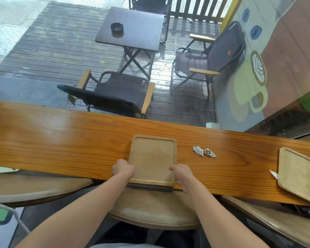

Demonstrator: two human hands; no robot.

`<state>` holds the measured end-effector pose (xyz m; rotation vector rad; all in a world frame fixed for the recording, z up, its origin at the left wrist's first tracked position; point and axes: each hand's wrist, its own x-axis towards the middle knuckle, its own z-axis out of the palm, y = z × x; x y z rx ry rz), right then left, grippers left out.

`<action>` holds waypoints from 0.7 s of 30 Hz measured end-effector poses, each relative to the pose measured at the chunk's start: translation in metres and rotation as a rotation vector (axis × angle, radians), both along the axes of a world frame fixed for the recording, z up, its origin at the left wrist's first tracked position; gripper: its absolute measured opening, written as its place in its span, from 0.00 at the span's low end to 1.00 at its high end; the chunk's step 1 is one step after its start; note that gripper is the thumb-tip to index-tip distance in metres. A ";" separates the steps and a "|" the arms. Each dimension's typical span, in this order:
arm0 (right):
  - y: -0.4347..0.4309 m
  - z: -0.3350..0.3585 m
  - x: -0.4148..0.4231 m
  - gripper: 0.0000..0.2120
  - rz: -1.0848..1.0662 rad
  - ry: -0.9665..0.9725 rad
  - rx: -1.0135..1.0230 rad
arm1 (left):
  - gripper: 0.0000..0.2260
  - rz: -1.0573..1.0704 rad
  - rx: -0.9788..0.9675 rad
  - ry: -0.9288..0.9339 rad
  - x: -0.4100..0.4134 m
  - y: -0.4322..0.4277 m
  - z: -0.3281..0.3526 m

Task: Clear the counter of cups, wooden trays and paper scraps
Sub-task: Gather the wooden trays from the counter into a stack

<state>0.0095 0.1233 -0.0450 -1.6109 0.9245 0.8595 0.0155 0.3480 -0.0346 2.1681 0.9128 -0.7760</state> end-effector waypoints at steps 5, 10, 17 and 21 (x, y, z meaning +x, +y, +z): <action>-0.002 0.003 0.016 0.36 -0.029 -0.075 -0.001 | 0.04 0.009 -0.052 -0.027 0.006 -0.002 0.001; -0.004 0.003 0.009 0.34 0.004 -0.032 -0.004 | 0.19 -0.018 -0.110 -0.056 0.001 0.005 -0.002; -0.005 0.016 -0.001 0.31 0.010 -0.004 0.010 | 0.10 -0.204 -0.085 -0.036 0.010 -0.003 0.010; -0.022 0.032 0.001 0.23 0.056 -0.042 -0.068 | 0.09 -0.392 0.023 -0.119 0.026 -0.018 0.030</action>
